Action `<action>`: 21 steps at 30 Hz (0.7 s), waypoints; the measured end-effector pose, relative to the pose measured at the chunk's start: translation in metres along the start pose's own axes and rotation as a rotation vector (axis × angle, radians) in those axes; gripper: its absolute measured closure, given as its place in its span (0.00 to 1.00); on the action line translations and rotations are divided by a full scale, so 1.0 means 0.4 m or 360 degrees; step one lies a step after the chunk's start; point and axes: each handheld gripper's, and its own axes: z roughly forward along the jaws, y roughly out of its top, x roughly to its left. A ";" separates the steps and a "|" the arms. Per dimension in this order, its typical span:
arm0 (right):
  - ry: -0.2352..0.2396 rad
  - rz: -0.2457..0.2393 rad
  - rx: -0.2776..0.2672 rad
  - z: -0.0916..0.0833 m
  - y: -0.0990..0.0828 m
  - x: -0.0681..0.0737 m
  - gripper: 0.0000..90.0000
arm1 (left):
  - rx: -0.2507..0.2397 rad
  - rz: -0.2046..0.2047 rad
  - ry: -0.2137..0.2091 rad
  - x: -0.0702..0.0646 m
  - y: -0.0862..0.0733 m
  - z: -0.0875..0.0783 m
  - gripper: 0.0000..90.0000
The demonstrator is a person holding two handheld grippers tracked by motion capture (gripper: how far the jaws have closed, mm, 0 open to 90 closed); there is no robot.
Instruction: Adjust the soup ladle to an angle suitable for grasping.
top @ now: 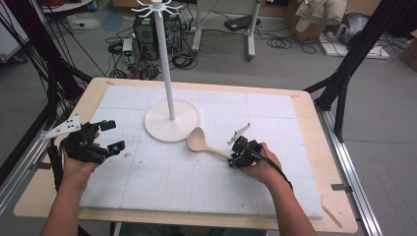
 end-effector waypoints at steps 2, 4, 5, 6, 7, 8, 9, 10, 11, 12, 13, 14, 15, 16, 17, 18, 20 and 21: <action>-0.0007 -0.0028 0.0003 0.000 0.002 0.002 0.84 | 0.0003 0.0003 -0.0001 0.000 -0.002 0.002 0.02; -0.0002 -0.0031 0.0004 0.000 0.001 0.001 0.85 | 0.0009 0.0007 0.0000 0.000 -0.002 0.003 0.02; -0.0001 -0.0047 0.0003 -0.001 0.001 0.001 0.85 | 0.0010 0.0010 0.0001 0.000 -0.002 0.004 0.02; -0.0007 -0.0060 0.0006 -0.001 0.002 0.003 0.85 | 0.0010 0.0007 0.0002 0.000 -0.002 0.004 0.02; -0.0013 -0.0070 0.0009 -0.001 0.002 0.004 0.85 | 0.0010 0.0008 0.0002 0.001 -0.002 0.004 0.02; -0.0017 -0.0076 0.0009 -0.001 0.002 0.006 0.85 | 0.0013 0.0008 0.0002 0.001 -0.002 0.004 0.02; -0.0018 -0.0088 0.0008 -0.001 0.002 0.006 0.85 | 0.0016 0.0010 0.0004 0.001 -0.002 0.004 0.02; -0.0024 -0.0096 0.0008 -0.001 0.003 0.007 0.85 | 0.0017 0.0009 0.0003 0.001 -0.002 0.004 0.02; -0.0018 -0.0103 0.0007 -0.002 0.003 0.008 0.85 | 0.0017 0.0008 0.0004 0.001 -0.002 0.004 0.02; -0.0008 -0.0106 0.0007 -0.002 0.002 0.009 0.85 | 0.0016 0.0009 0.0006 0.000 -0.002 0.004 0.02; 0.0005 -0.0118 0.0005 -0.003 0.003 0.010 0.85 | 0.0017 0.0007 0.0006 -0.001 -0.002 0.003 0.02; 0.0018 -0.0133 0.0005 -0.002 0.003 0.013 0.85 | 0.0018 0.0008 0.0006 -0.001 -0.002 0.003 0.02; 0.0036 -0.0185 0.0000 0.000 0.007 0.023 0.85 | 0.0019 0.0010 0.0007 -0.002 -0.001 0.003 0.02; 0.0036 -0.0185 0.0000 0.000 0.007 0.023 0.85 | 0.0018 0.0011 0.0007 -0.003 -0.001 0.002 0.02; 0.0042 -0.0196 0.0000 0.001 0.010 0.027 0.85 | 0.0018 0.0009 0.0008 -0.003 -0.001 0.002 0.02; 0.0048 -0.0218 0.0002 0.003 0.014 0.033 0.85 | 0.0020 0.0010 0.0009 -0.004 0.000 0.003 0.02; 0.0050 -0.0260 0.0007 0.006 0.027 0.046 0.85 | 0.0025 0.0015 0.0010 -0.006 0.001 0.002 0.02; 0.0060 -0.0280 0.0008 0.008 0.034 0.052 0.85 | 0.0025 0.0020 0.0007 -0.009 0.003 0.002 0.02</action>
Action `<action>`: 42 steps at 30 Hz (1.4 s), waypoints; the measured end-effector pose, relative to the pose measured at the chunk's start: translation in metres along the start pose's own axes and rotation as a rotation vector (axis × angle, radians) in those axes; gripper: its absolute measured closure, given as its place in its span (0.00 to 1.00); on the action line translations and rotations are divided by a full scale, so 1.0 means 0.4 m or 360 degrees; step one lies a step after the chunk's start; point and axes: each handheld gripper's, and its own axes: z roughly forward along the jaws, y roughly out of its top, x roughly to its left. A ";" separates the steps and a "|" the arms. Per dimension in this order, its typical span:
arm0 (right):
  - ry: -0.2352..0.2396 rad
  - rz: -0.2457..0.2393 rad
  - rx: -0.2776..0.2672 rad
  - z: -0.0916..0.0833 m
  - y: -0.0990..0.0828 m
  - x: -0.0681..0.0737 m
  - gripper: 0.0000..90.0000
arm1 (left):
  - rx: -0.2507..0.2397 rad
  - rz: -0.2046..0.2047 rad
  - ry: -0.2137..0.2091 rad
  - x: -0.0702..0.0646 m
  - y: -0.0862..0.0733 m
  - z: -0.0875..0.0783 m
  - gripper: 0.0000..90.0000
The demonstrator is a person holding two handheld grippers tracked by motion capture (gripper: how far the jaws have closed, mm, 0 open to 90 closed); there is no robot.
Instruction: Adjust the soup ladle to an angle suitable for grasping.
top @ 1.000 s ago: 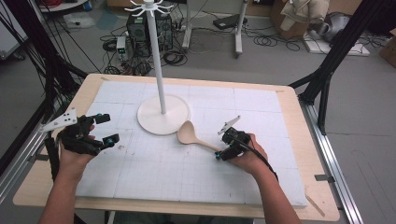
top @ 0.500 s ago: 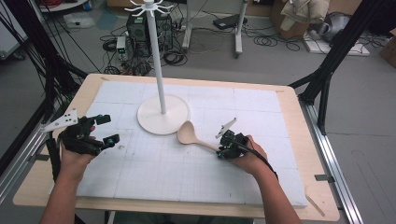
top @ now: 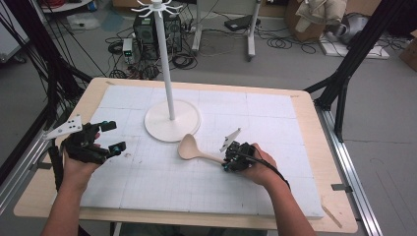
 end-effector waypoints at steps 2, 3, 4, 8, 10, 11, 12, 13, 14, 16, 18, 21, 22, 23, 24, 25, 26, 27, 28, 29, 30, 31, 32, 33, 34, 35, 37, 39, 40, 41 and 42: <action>0.0008 -0.0034 0.0000 0.007 0.020 0.009 0.85 | 0.0002 0.0005 0.0001 -0.004 0.002 -0.002 0.02; 0.0017 -0.0045 0.0001 0.011 0.029 0.013 0.85 | 0.0002 0.0008 -0.0002 -0.005 0.002 -0.003 0.02; 0.0030 -0.0070 0.0005 0.018 0.046 0.019 0.85 | 0.0001 0.0008 -0.0002 -0.007 0.002 -0.004 0.02; 0.0040 -0.0116 0.0008 0.031 0.077 0.030 0.85 | 0.0011 0.0019 -0.0005 -0.012 0.004 -0.008 0.02; 0.0050 -0.0152 -0.0007 0.041 0.097 0.040 0.85 | 0.0009 0.0020 -0.0007 -0.014 0.005 -0.010 0.02; 0.0062 -0.0175 -0.0008 0.053 0.118 0.049 0.85 | 0.0010 0.0022 -0.0007 -0.014 0.005 -0.010 0.02; 0.0062 -0.0175 -0.0008 0.053 0.118 0.049 0.85 | 0.0012 0.0025 -0.0007 -0.014 0.005 -0.011 0.02; 0.0067 -0.0185 -0.0003 0.059 0.129 0.054 0.85 | 0.0012 0.0024 -0.0007 -0.013 0.005 -0.011 0.02; 0.0073 -0.0201 -0.0005 0.065 0.140 0.059 0.85 | 0.0012 0.0026 -0.0006 -0.013 0.006 -0.011 0.02; 0.0090 -0.0228 -0.0013 0.077 0.164 0.070 0.85 | 0.0003 0.0020 -0.0010 -0.015 0.006 -0.011 0.02; 0.0089 -0.0272 -0.0018 0.087 0.185 0.085 0.85 | 0.0008 0.0026 -0.0016 -0.015 0.007 -0.012 0.02; 0.0098 -0.0300 -0.0038 0.104 0.215 0.104 0.85 | 0.0020 0.0031 -0.0010 -0.013 0.007 -0.012 0.02; 0.0098 -0.0300 -0.0038 0.104 0.215 0.104 0.85 | 0.0018 0.0028 -0.0011 -0.012 0.007 -0.012 0.02; 0.0105 -0.0296 -0.0050 0.107 0.221 0.106 0.85 | 0.0014 0.0024 -0.0012 -0.012 0.007 -0.011 0.02; 0.0107 -0.0301 -0.0048 0.109 0.228 0.110 0.85 | 0.0013 0.0026 -0.0015 -0.012 0.007 -0.011 0.02; 0.0117 -0.0307 -0.0054 0.113 0.233 0.113 0.85 | 0.0014 0.0029 -0.0016 -0.012 0.007 -0.010 0.02; 0.0113 -0.0307 -0.0058 0.117 0.238 0.114 0.85 | 0.0016 0.0024 -0.0016 -0.012 0.007 -0.008 0.02; 0.0118 -0.0300 -0.0068 0.123 0.248 0.116 0.85 | 0.0021 0.0027 -0.0019 -0.011 0.006 -0.007 0.02; 0.0118 -0.0300 -0.0068 0.123 0.248 0.116 0.85 | 0.0026 0.0025 -0.0021 -0.011 0.006 -0.006 0.02; 0.0123 -0.0302 -0.0072 0.125 0.252 0.118 0.85 | 0.0028 0.0026 -0.0021 -0.011 0.006 -0.006 0.02; 0.0117 -0.0306 -0.0067 0.126 0.254 0.120 0.85 | 0.0033 0.0030 -0.0022 -0.010 0.005 -0.006 0.02; 0.0121 -0.0297 -0.0071 0.126 0.254 0.120 0.84 | 0.0031 0.0029 -0.0020 -0.010 0.005 -0.006 0.02; 0.0126 -0.0292 -0.0064 0.126 0.254 0.118 0.83 | 0.0030 0.0031 -0.0018 -0.008 0.005 -0.008 0.02; 0.0120 -0.0295 -0.0067 0.126 0.254 0.119 0.83 | 0.0027 0.0027 -0.0018 -0.008 0.005 -0.008 0.02; 0.0121 -0.0297 -0.0078 0.122 0.254 0.121 0.77 | 0.0023 0.0026 -0.0016 -0.007 0.005 -0.009 0.02; 0.0121 -0.0297 -0.0078 0.122 0.254 0.121 0.77 | 0.0023 0.0027 -0.0013 -0.005 0.005 -0.009 0.02; 0.0106 -0.0299 -0.0100 0.117 0.254 0.120 0.68 | 0.0023 0.0021 -0.0014 -0.005 0.005 -0.008 0.02; 0.0084 -0.0283 -0.0118 0.108 0.248 0.115 0.64 | 0.0028 0.0025 -0.0018 -0.005 0.005 -0.006 0.02; 0.0074 -0.0259 -0.0138 0.101 0.244 0.111 0.60 | 0.0033 0.0028 -0.0021 -0.005 0.004 -0.005 0.02; 0.0074 -0.0228 -0.0168 0.089 0.236 0.105 0.60 | 0.0035 0.0030 -0.0021 -0.005 0.004 -0.005 0.02; 0.0060 -0.0209 -0.0182 0.077 0.229 0.099 0.60 | 0.0034 0.0031 -0.0020 -0.005 0.004 -0.005 0.02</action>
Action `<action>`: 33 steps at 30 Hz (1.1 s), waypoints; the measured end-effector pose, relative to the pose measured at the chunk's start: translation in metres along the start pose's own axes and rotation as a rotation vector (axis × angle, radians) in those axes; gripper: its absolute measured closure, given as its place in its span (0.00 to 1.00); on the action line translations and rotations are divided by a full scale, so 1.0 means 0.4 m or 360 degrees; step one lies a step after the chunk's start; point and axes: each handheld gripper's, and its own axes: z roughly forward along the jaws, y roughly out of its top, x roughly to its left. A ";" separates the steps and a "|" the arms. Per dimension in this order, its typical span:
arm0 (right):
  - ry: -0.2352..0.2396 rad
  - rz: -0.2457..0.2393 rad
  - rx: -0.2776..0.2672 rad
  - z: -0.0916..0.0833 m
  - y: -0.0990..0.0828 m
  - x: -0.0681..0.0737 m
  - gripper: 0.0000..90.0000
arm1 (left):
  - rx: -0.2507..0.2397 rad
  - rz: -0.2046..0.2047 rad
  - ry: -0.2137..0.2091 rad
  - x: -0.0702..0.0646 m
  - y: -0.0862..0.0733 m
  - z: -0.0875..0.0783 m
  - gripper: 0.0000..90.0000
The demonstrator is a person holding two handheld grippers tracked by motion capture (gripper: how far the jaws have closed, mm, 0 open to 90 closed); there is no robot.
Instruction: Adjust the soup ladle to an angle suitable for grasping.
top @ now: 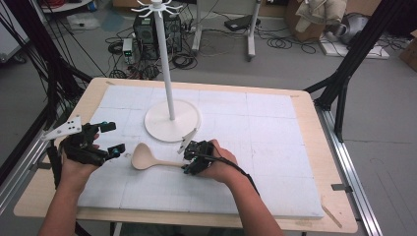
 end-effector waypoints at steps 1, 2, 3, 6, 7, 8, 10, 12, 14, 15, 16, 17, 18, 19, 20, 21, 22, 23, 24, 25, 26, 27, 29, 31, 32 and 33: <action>-0.0012 0.0027 -0.0029 -0.013 -0.008 -0.004 0.60 | -0.0003 -0.0001 -0.0002 0.000 0.000 0.000 0.02; -0.0008 0.0051 -0.0050 -0.023 -0.015 -0.009 0.58 | -0.0004 -0.0001 -0.0002 0.001 0.000 0.000 0.02; -0.0025 0.0087 -0.0078 -0.040 -0.029 -0.016 0.57 | -0.0007 -0.0005 -0.0003 0.001 0.000 0.000 0.02; -0.0065 0.0171 -0.0162 -0.077 -0.066 -0.030 0.50 | 0.0004 -0.0001 -0.0004 0.002 0.000 0.001 0.02; -0.0079 0.0196 -0.0187 -0.090 -0.080 -0.035 0.48 | 0.0005 0.0000 -0.0004 0.002 0.000 0.001 0.02; -0.0093 0.0222 -0.0210 -0.102 -0.094 -0.040 0.45 | 0.0004 -0.0001 -0.0003 0.001 0.000 0.002 0.02; -0.0139 0.0274 -0.0242 -0.128 -0.120 -0.045 0.40 | 0.0008 0.0002 -0.0005 0.000 0.002 0.002 0.02; -0.0168 0.0313 -0.0291 -0.157 -0.149 -0.051 0.36 | 0.0009 0.0005 -0.0007 -0.001 0.004 0.003 0.02; -0.0181 0.0347 -0.0333 -0.180 -0.172 -0.054 0.30 | 0.0011 0.0010 -0.0009 -0.002 0.009 0.005 0.02; -0.0193 0.0371 -0.0366 -0.196 -0.188 -0.057 0.27 | 0.0010 0.0012 -0.0010 -0.003 0.012 0.005 0.02; -0.0196 0.0388 -0.0382 -0.204 -0.197 -0.057 0.25 | 0.0006 0.0013 -0.0013 -0.003 0.014 0.005 0.02; -0.0209 0.0404 -0.0409 -0.216 -0.208 -0.058 0.23 | 0.0008 0.0021 -0.0014 -0.003 0.016 0.005 0.02; -0.0223 0.0420 -0.0429 -0.227 -0.221 -0.058 0.22 | 0.0005 0.0022 -0.0015 -0.003 0.018 0.005 0.02; -0.0236 0.0439 -0.0448 -0.239 -0.232 -0.058 0.21 | 0.0005 0.0021 -0.0017 -0.003 0.019 0.005 0.02; -0.0254 0.0439 -0.0474 -0.250 -0.245 -0.061 0.20 | 0.0008 0.0025 -0.0016 -0.003 0.019 0.005 0.02; -0.0265 0.0467 -0.0493 -0.262 -0.257 -0.061 0.19 | 0.0010 0.0026 -0.0016 -0.002 0.019 0.005 0.02; -0.0284 0.0495 -0.0525 -0.275 -0.273 -0.063 0.18 | 0.0010 0.0025 -0.0017 -0.002 0.019 0.005 0.02; -0.0305 0.0517 -0.0547 -0.285 -0.286 -0.065 0.17 | 0.0011 0.0025 -0.0018 -0.002 0.019 0.005 0.02; -0.0321 0.0535 -0.0562 -0.293 -0.296 -0.066 0.17 | 0.0011 0.0025 -0.0020 -0.002 0.019 0.005 0.02; -0.0342 0.0571 -0.0586 -0.303 -0.312 -0.068 0.17 | 0.0011 0.0022 -0.0020 -0.003 0.020 0.006 0.02; -0.0347 0.0590 -0.0603 -0.309 -0.321 -0.070 0.16 | 0.0010 0.0021 -0.0025 -0.003 0.020 0.007 0.02; -0.0367 0.0612 -0.0622 -0.317 -0.333 -0.072 0.16 | 0.0010 0.0023 -0.0025 -0.004 0.020 0.007 0.02; -0.0391 0.0654 -0.0659 -0.330 -0.354 -0.075 0.15 | 0.0017 0.0030 -0.0026 -0.004 0.021 0.008 0.02; -0.0417 0.0692 -0.0682 -0.343 -0.369 -0.078 0.12 | 0.0023 0.0040 -0.0022 -0.004 0.022 0.010 0.02; -0.0424 0.0700 -0.0701 -0.349 -0.374 -0.079 0.12 | 0.0024 0.0040 -0.0022 -0.004 0.023 0.010 0.02; -0.0426 0.0711 -0.0722 -0.355 -0.379 -0.079 0.12 | 0.0021 0.0044 -0.0026 -0.003 0.023 0.011 0.02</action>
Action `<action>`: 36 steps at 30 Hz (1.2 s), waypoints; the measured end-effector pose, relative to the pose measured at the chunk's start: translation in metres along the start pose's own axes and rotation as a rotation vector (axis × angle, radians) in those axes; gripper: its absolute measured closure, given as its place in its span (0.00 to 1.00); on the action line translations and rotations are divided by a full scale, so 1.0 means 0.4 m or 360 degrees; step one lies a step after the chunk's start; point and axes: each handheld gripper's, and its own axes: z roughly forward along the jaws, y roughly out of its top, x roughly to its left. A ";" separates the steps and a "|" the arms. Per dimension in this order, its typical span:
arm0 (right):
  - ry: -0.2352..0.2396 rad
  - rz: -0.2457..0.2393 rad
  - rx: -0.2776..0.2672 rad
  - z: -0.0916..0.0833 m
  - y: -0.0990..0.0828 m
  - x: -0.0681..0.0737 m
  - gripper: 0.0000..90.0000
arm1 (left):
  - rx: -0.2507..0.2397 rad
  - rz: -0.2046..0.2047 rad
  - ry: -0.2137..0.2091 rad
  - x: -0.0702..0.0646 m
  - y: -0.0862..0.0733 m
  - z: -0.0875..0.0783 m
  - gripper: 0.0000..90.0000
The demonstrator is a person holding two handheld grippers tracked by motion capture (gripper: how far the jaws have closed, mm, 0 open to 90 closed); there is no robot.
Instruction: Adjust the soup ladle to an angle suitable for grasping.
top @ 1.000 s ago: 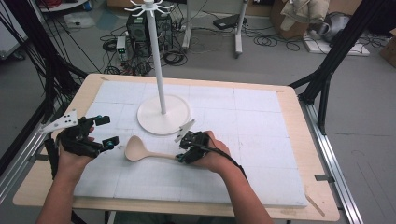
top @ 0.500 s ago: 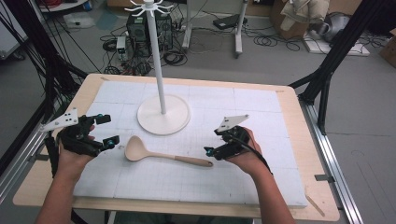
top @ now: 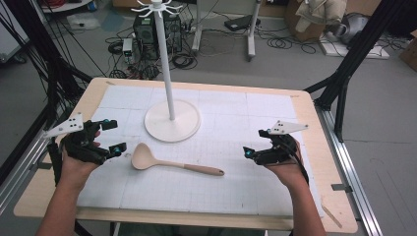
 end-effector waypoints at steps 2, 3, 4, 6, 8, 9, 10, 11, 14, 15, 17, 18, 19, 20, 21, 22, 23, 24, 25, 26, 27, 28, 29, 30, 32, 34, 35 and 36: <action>-0.0017 0.0005 -0.0035 -0.014 -0.002 -0.006 0.11 | -0.0006 0.0004 -0.0006 0.001 0.001 0.001 0.02; -0.0020 0.0013 -0.0053 -0.022 -0.003 -0.008 0.11 | -0.0009 0.0001 -0.0007 0.001 0.001 0.002 0.02; -0.0027 0.0028 -0.0073 -0.030 -0.006 -0.011 0.11 | -0.0012 0.0001 -0.0012 0.002 0.001 0.002 0.02; -0.0038 0.0044 -0.0117 -0.043 -0.015 -0.019 0.11 | -0.0017 0.0004 -0.0018 0.003 0.001 0.005 0.02; -0.0060 0.0079 -0.0127 -0.050 -0.025 -0.030 0.10 | -0.0007 0.0012 -0.0025 0.004 0.001 0.008 0.02; -0.0071 0.0092 -0.0136 -0.052 -0.029 -0.035 0.10 | -0.0008 0.0007 -0.0020 0.003 0.001 0.010 0.02; -0.0071 0.0100 -0.0139 -0.053 -0.031 -0.037 0.10 | -0.0003 0.0012 -0.0019 0.003 0.001 0.011 0.02; -0.0077 0.0106 -0.0138 -0.053 -0.032 -0.039 0.10 | -0.0001 0.0013 -0.0020 0.002 0.001 0.011 0.02; -0.0064 0.0103 -0.0137 -0.050 -0.031 -0.036 0.10 | -0.0004 0.0014 -0.0015 -0.004 0.004 0.010 0.02; -0.0065 0.0090 -0.0142 -0.050 -0.030 -0.035 0.10 | -0.0001 0.0017 -0.0017 -0.006 0.004 0.009 0.02; -0.0066 0.0087 -0.0143 -0.052 -0.030 -0.033 0.10 | 0.0003 0.0009 -0.0020 -0.008 0.005 0.009 0.02; -0.0064 0.0083 -0.0152 -0.053 -0.031 -0.034 0.10 | 0.0020 0.0014 -0.0018 -0.008 0.005 0.010 0.02; -0.0066 0.0084 -0.0158 -0.055 -0.031 -0.034 0.10 | 0.0027 0.0016 -0.0012 -0.009 0.006 0.009 0.02; -0.0071 0.0087 -0.0155 -0.057 -0.032 -0.034 0.10 | 0.0030 0.0016 -0.0009 -0.010 0.006 0.008 0.02; -0.0072 0.0094 -0.0157 -0.058 -0.033 -0.034 0.10 | 0.0029 0.0014 -0.0009 -0.011 0.007 0.007 0.02; -0.0074 0.0091 -0.0161 -0.059 -0.034 -0.034 0.10 | 0.0024 0.0013 -0.0007 -0.012 0.007 0.006 0.02; -0.0073 0.0093 -0.0159 -0.059 -0.035 -0.034 0.10 | 0.0022 0.0012 -0.0008 -0.014 0.008 0.004 0.02; -0.0077 0.0092 -0.0159 -0.059 -0.035 -0.034 0.10 | 0.0028 0.0014 -0.0011 -0.015 0.008 0.003 0.02; -0.0080 0.0099 -0.0152 -0.059 -0.036 -0.033 0.10 | 0.0028 0.0014 -0.0011 -0.017 0.009 0.002 0.02; -0.0082 0.0095 -0.0152 -0.057 -0.036 -0.034 0.10 | 0.0030 0.0016 -0.0015 -0.018 0.009 0.002 0.02; -0.0078 0.0096 -0.0149 -0.056 -0.036 -0.034 0.10 | 0.0031 0.0015 -0.0017 -0.019 0.009 0.001 0.02; -0.0083 0.0099 -0.0148 -0.054 -0.036 -0.035 0.10 | 0.0034 0.0021 -0.0017 -0.019 0.009 0.001 0.02; -0.0084 0.0098 -0.0146 -0.053 -0.036 -0.036 0.10 | 0.0033 0.0021 -0.0015 -0.019 0.009 0.001 0.02; -0.0086 0.0099 -0.0140 -0.053 -0.036 -0.037 0.10 | 0.0027 0.0020 -0.0018 -0.017 0.009 0.002 0.02; -0.0085 0.0106 -0.0140 -0.054 -0.037 -0.038 0.10 | 0.0018 0.0015 -0.0019 -0.015 0.009 0.007 0.02; -0.0092 0.0110 -0.0144 -0.058 -0.038 -0.040 0.10 | 0.0024 0.0018 -0.0023 -0.014 0.011 0.014 0.02; -0.0090 0.0115 -0.0143 -0.060 -0.038 -0.040 0.10 | 0.0024 0.0021 -0.0029 -0.014 0.012 0.018 0.02; -0.0089 0.0110 -0.0143 -0.061 -0.039 -0.041 0.10 | 0.0027 0.0027 -0.0032 -0.015 0.013 0.022 0.02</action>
